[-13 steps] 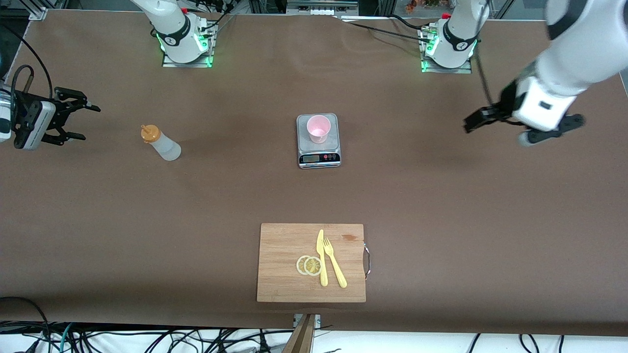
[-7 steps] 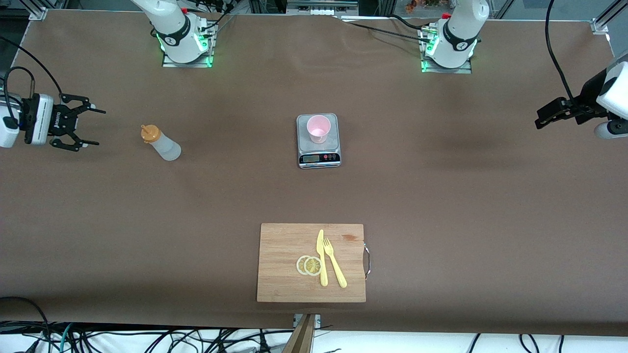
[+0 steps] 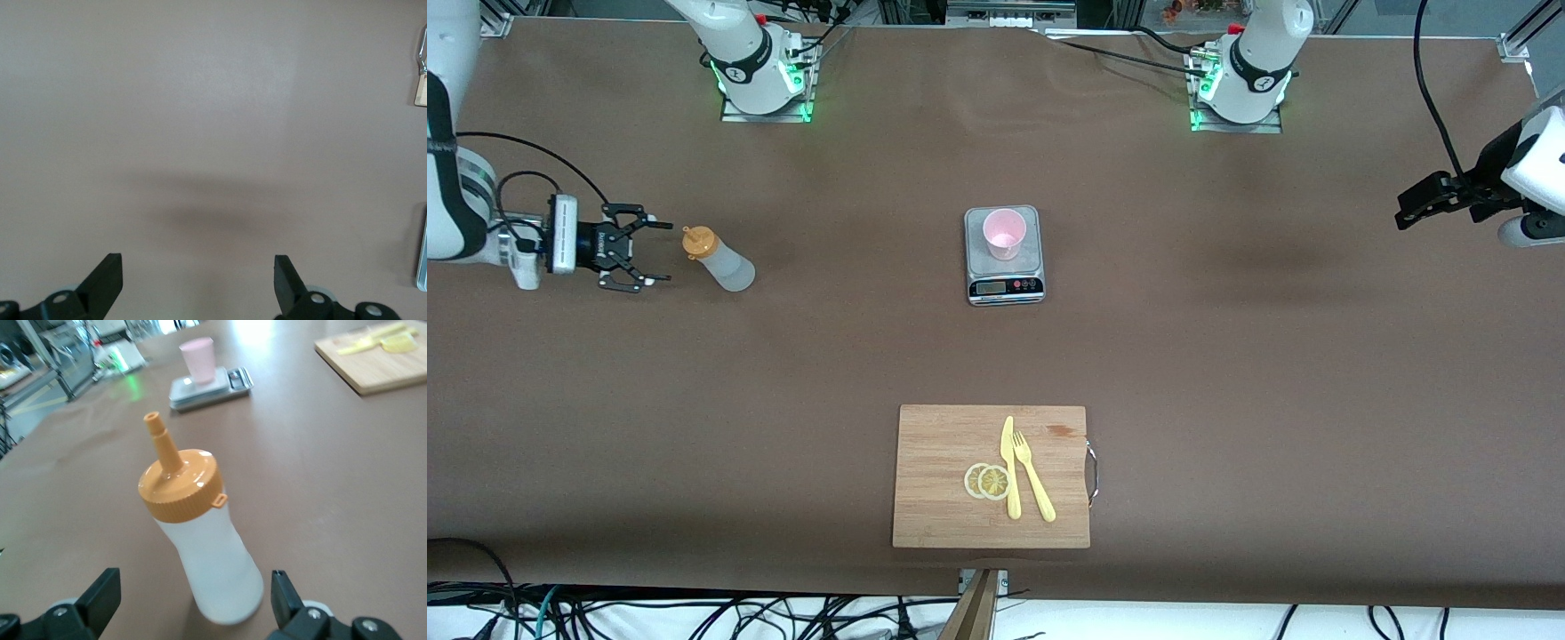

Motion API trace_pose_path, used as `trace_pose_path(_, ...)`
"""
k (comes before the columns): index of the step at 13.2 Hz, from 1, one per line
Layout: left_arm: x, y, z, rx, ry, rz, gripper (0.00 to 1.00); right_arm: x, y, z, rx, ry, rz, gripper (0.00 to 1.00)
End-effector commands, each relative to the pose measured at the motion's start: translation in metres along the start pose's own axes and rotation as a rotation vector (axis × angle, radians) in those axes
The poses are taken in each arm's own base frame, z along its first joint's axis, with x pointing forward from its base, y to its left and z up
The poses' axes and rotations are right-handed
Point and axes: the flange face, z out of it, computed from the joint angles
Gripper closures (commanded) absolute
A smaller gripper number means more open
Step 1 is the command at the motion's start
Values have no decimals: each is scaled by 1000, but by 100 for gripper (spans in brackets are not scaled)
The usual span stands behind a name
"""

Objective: Add sauce to pink cup with both arms
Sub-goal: 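Reach the right gripper to the white squeeze bottle and grasp it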

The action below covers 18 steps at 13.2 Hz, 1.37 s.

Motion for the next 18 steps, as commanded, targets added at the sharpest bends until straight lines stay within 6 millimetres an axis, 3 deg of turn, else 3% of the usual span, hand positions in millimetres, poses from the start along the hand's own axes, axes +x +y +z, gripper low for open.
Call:
trace_pose_path(1, -6, 4, -7, 26, 2, 26, 0, -10, 0, 17, 33, 115, -71, 0)
trace_pose_path(6, -5, 2, -6, 26, 2, 23, 0, -20, 11, 34, 5, 174, -295, 0)
trace_pose_path(9, -5, 3, -6, 26, 2, 25, 0, -42, 15, 53, -22, 218, -350, 0)
trace_pose_path(11, -5, 3, -5, 26, 0, 25, 0, -46, 20, 74, -18, 280, -359, 0)
trace_pose_path(16, -6, 3, -5, 27, -1, 23, 0, -51, 23, 88, -10, 321, -381, 0)
trace_pose_path(18, -6, 3, -5, 27, -1, 23, 0, -51, 23, 90, -5, 328, -381, 9)
